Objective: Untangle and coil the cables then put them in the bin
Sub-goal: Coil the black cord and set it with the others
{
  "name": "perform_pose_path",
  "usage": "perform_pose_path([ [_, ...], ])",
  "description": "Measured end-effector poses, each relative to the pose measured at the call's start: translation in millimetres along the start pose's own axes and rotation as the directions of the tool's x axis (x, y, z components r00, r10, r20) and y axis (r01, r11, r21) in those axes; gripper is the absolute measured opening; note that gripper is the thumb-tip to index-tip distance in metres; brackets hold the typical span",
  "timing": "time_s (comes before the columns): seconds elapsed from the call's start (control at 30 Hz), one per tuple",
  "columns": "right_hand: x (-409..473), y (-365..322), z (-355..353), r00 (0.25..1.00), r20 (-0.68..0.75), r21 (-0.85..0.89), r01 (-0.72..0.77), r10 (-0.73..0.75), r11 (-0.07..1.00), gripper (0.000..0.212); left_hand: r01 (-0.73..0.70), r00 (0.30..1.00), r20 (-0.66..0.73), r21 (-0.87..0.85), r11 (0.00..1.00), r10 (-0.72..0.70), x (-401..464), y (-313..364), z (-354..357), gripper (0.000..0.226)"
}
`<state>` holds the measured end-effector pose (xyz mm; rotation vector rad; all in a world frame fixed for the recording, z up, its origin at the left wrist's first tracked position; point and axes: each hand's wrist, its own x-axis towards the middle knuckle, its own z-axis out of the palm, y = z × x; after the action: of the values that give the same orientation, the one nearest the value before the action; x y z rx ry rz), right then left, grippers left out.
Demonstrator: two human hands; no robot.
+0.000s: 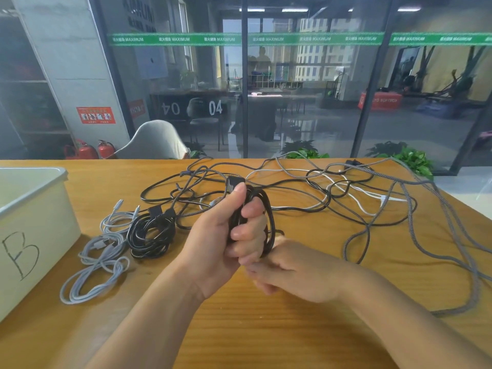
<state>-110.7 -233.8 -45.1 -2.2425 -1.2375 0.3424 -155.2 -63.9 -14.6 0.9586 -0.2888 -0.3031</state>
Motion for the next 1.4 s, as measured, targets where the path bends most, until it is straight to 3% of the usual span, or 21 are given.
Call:
perform_pose_path([
  [0.07, 1.1, 13.8, -4.6, 0.998, -0.062, -0.015, 0.012, -0.013, 1.0, 0.045, 0.037, 0.998, 0.046, 0.021, 0.999, -0.038, 0.4, 0.6, -3.5, 0.042],
  [0.17, -1.4, 23.7, -14.6, 0.995, -0.08, 0.101, -0.056, 0.064, 0.993, 0.023, 0.098, 0.983, 0.149, 0.061, 0.993, -0.106, 0.1, 1.1, -6.2, 0.039],
  [0.27, -7.9, 42.6, -27.4, 0.979, -0.102, 0.106, -0.163, 0.174, 0.981, 0.04, 0.147, 0.954, 0.242, 0.132, 0.98, -0.175, -3.6, 5.5, -7.3, 0.04],
  [0.37, -20.5, 65.7, -44.6, 0.927, -0.273, 0.181, -0.212, 0.257, 0.96, 0.067, 0.173, 0.937, 0.262, 0.224, 0.959, -0.23, -6.3, 7.5, -6.6, 0.04],
  [0.43, -29.1, 75.4, -56.5, 0.861, -0.413, 0.244, -0.208, 0.296, 0.947, 0.061, 0.187, 0.932, 0.252, 0.279, 0.942, -0.259, -5.8, 4.4, -2.8, 0.04],
  [0.53, -37.0, 81.1, -66.1, 0.731, -0.593, 0.402, -0.094, 0.338, 0.911, 0.036, 0.191, 0.938, 0.193, 0.41, 0.892, -0.289, -4.2, -2.0, 4.5, 0.039],
  [0.63, -33.6, 78.1, -67.6, 0.635, -0.708, 0.413, 0.018, 0.309, 0.91, 0.026, 0.224, 0.942, 0.091, 0.546, 0.807, -0.323, -1.4, -10.3, 7.8, 0.041],
  [0.77, -26.5, 54.7, -67.4, 0.572, -0.79, 0.322, 0.084, 0.219, 0.943, 0.025, 0.276, 0.949, -0.08, 0.68, 0.68, -0.305, 4.3, -23.9, 4.0, 0.046],
  [0.9, -24.7, 32.5, -64.2, 0.548, -0.824, 0.228, 0.083, 0.147, 0.97, 0.026, 0.293, 0.956, -0.192, 0.641, 0.709, -0.221, 8.7, -30.4, -3.2, 0.044],
  [1.07, -24.2, 20.8, -61.5, 0.543, -0.828, 0.234, 0.104, 0.142, 0.967, 0.023, 0.256, 0.963, -0.219, 0.548, 0.796, -0.159, 11.1, -32.2, -9.1, 0.044],
  [1.2, -24.8, 10.2, -57.6, 0.589, -0.8, 0.232, 0.128, 0.114, 0.964, 0.028, 0.227, 0.96, -0.248, 0.434, 0.872, -0.127, 12.1, -29.8, -7.5, 0.043],
  [1.3, -25.0, 1.9, -52.4, 0.705, -0.698, 0.325, 0.156, 0.126, 0.933, 0.035, 0.177, 0.955, -0.281, 0.298, 0.938, -0.091, 12.5, -24.7, -10.3, 0.043],
  [1.4, -22.5, -4.4, -41.8, 0.862, -0.489, 0.48, 0.135, 0.136, 0.867, 0.038, 0.101, 0.946, -0.322, 0.172, 0.98, -0.041, 13.4, -17.4, -15.8, 0.044],
])
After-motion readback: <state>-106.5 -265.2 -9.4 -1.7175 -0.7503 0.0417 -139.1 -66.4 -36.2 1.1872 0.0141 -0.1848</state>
